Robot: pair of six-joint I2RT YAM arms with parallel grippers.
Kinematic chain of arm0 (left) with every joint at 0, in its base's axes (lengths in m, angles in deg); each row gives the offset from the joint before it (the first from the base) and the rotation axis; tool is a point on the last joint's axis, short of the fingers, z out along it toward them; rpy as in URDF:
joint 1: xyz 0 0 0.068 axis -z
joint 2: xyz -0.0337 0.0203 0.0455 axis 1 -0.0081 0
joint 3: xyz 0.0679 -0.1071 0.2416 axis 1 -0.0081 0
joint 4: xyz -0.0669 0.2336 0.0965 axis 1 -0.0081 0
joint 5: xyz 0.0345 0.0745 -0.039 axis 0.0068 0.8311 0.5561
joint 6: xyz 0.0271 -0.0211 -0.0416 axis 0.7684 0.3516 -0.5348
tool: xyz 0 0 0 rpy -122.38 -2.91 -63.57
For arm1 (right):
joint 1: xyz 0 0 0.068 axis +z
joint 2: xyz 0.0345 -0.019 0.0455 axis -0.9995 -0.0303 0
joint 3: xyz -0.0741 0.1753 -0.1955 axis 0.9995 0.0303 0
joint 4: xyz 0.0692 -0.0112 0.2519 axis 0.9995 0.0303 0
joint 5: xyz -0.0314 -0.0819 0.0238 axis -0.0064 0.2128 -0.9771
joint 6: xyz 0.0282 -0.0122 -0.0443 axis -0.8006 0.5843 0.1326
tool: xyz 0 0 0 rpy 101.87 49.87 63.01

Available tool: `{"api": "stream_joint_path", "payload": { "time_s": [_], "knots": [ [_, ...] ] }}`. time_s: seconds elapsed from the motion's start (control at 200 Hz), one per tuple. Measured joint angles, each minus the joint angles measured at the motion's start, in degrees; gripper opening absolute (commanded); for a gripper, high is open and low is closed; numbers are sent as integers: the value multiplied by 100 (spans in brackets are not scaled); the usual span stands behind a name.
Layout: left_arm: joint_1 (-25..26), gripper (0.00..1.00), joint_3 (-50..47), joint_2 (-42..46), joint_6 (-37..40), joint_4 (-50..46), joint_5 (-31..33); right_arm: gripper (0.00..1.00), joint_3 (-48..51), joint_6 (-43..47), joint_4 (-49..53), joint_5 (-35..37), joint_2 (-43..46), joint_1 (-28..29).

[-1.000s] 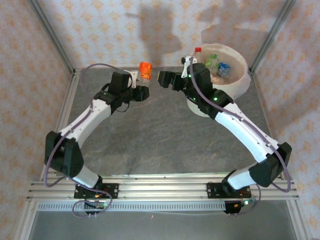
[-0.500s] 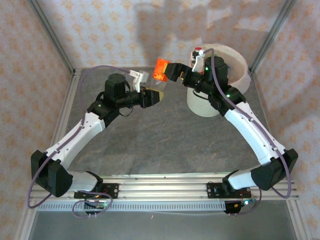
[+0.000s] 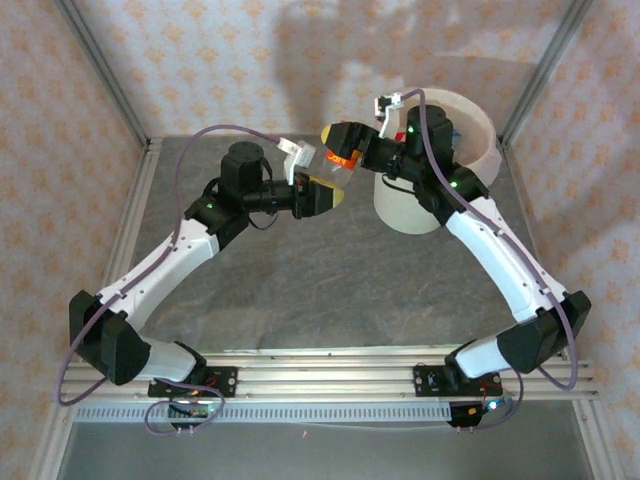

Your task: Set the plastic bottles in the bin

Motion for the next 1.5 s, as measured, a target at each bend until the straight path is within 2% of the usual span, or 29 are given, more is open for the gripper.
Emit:
{"api": "stream_joint_path", "payload": {
  "time_s": [0.24, 0.325, 0.395, 0.43, 0.48, 0.52, 0.605, 0.836, 0.981, 1.091, 1.261, 1.501],
  "knots": [
    [22, 0, 55, -26, 63, 0, -11, 53, 2, -105, -17, -72, -83, -13],
    [22, 0, 55, -26, 87, -17, -9, 50, 2, -92, -20, -72, -83, -11],
    [22, 4, 98, -37, 133, -81, -9, 48, 2, -76, -22, -68, -83, -11],
    [22, 15, 127, -44, 155, -118, -7, 46, 2, -76, -26, -68, -81, -13],
    [22, 52, 157, -44, 173, -175, 0, 45, 2, -74, -42, -63, -79, -11],
    [22, 74, 177, -48, 195, -216, 24, 44, 2, -70, -44, -46, -79, -11],
    [33, 99, 223, -52, 197, -304, 164, 41, 2, 9, -33, 153, -76, -11],
    [33, 100, 219, -63, 136, -363, 820, 39, -236, 774, 573, 1484, 11, -11],
    [33, 100, 35, -4, 55, -334, 1733, 39, -1084, 1563, 1058, 2267, 11, -127],
    [33, 100, -192, 125, -17, -337, 2452, 39, -1700, 2055, 1121, 2621, 22, -389],
    [33, 100, -229, 188, -46, -345, 3056, 39, -2643, 2811, 1580, 3257, -149, -763],
    [33, 100, -229, 197, -48, -439, 3803, 39, -4011, 3338, 2883, 3672, -1119, -1917]
  ]
}}
